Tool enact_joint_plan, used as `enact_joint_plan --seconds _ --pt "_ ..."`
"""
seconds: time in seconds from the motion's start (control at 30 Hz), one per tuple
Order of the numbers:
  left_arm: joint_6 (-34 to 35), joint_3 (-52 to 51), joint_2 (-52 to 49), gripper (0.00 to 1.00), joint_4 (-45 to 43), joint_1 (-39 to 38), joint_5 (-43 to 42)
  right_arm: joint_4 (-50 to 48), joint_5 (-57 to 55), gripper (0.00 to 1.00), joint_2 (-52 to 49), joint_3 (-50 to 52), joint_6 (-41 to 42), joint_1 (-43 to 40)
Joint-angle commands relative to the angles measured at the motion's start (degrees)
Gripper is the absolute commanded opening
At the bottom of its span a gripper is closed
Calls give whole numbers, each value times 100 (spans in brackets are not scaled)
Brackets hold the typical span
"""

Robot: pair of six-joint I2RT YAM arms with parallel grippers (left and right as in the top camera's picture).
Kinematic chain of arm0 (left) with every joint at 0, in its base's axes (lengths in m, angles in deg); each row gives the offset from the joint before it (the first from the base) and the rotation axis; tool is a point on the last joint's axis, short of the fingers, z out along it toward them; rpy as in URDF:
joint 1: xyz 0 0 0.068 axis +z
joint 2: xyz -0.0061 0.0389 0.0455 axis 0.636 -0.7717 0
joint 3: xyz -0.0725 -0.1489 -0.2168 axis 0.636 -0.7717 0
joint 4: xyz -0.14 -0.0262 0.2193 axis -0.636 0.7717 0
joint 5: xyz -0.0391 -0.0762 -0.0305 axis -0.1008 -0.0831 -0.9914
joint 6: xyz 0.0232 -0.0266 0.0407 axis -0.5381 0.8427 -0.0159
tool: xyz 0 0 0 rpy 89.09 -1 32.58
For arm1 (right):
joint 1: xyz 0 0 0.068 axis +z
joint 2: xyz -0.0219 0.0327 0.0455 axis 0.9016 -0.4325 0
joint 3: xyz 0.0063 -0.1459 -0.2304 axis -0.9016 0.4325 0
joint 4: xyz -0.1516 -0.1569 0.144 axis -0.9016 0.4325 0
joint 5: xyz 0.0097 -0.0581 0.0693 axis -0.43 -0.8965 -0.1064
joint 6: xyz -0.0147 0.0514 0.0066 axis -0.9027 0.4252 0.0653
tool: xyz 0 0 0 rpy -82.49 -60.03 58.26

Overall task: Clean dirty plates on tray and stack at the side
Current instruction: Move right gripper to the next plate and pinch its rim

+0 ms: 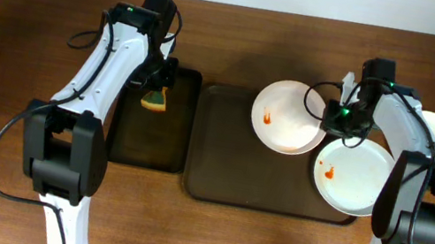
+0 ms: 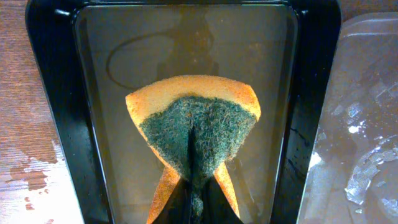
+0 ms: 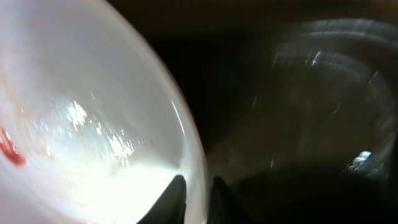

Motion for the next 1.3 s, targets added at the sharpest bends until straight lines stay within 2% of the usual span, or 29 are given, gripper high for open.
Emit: enact_joint_plan --seconds 0.0,0.17,0.23,0.3,0.37,0.43,0.47,0.6,0.7,0.77,0.9,0.97,1.13,1.27 --pt "-96 -2 -7 0 7 -7 22 426 236 13 -52 -4 264 140" --pt "-98 -2 -7 0 4 -7 42 1137 208 13 -52 -4 304 636" --pt "-98 -2 -7 0 4 -7 42 1366 -120 13 -52 -4 852 879" --pt "-98 -2 -7 0 7 -7 42 1497 -234 14 -28 -15 931 1043" --pt "-144 -2 -7 0 9 -7 42 1567 -238 23 42 -105 929 1086" --pt "-184 -2 -7 0 7 -7 42 1517 -262 38 92 -378 839 1025" --pt "-186 -2 -7 0 7 -7 42 1488 -321 42 92 -476 841 988" --pt "-184 -2 -7 0 4 -7 44 1005 -581 48 55 -472 645 909" --pt "-186 -2 -7 0 2 -7 42 673 -557 46 52 -199 649 986" --pt "-184 -2 -7 0 0 -7 42 133 -562 31 44 87 649 1040" --pt "-184 -2 -7 0 20 -7 42 -203 -560 27 44 378 647 1036" --pt "-190 -2 -7 0 0 -7 39 -155 -560 4 46 376 647 1021" --pt "-1056 -2 -7 0 -101 -46 22 184 -531 4 55 376 645 953" --pt "-1250 -2 -7 0 -107 -68 22 437 -94 5 70 343 431 955"
